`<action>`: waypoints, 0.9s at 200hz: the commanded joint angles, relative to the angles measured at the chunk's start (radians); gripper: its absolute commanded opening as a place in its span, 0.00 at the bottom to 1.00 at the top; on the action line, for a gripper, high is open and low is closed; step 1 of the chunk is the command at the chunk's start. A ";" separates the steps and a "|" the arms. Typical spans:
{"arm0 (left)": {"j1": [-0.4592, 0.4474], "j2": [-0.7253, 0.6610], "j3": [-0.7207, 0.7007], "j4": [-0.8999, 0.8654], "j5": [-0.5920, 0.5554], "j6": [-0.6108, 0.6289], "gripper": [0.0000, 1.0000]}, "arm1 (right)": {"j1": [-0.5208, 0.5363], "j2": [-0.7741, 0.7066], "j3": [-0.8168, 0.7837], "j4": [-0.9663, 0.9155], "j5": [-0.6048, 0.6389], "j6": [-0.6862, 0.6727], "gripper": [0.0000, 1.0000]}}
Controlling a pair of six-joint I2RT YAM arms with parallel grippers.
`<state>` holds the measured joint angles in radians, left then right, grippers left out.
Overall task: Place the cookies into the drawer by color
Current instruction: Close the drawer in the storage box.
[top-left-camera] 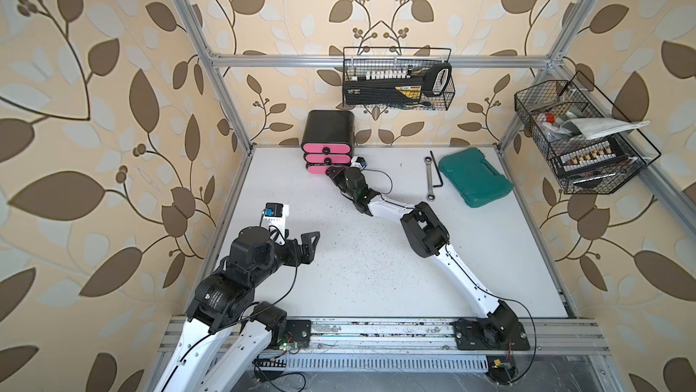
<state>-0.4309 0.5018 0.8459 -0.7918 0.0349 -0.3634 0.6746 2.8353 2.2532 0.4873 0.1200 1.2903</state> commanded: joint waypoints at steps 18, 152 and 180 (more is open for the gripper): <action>0.013 -0.005 -0.002 0.022 0.018 0.020 0.98 | -0.006 -0.016 -0.116 0.020 0.016 -0.001 0.00; 0.012 0.000 -0.002 0.016 0.008 0.017 0.98 | -0.019 0.046 0.063 -0.043 0.013 0.002 0.00; 0.013 0.002 -0.002 0.014 -0.001 0.017 0.98 | -0.014 -0.087 -0.141 0.081 -0.021 -0.014 0.00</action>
<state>-0.4309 0.5018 0.8459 -0.7921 0.0341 -0.3634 0.6582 2.8464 2.2532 0.4721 0.1234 1.2972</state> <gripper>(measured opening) 0.984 0.047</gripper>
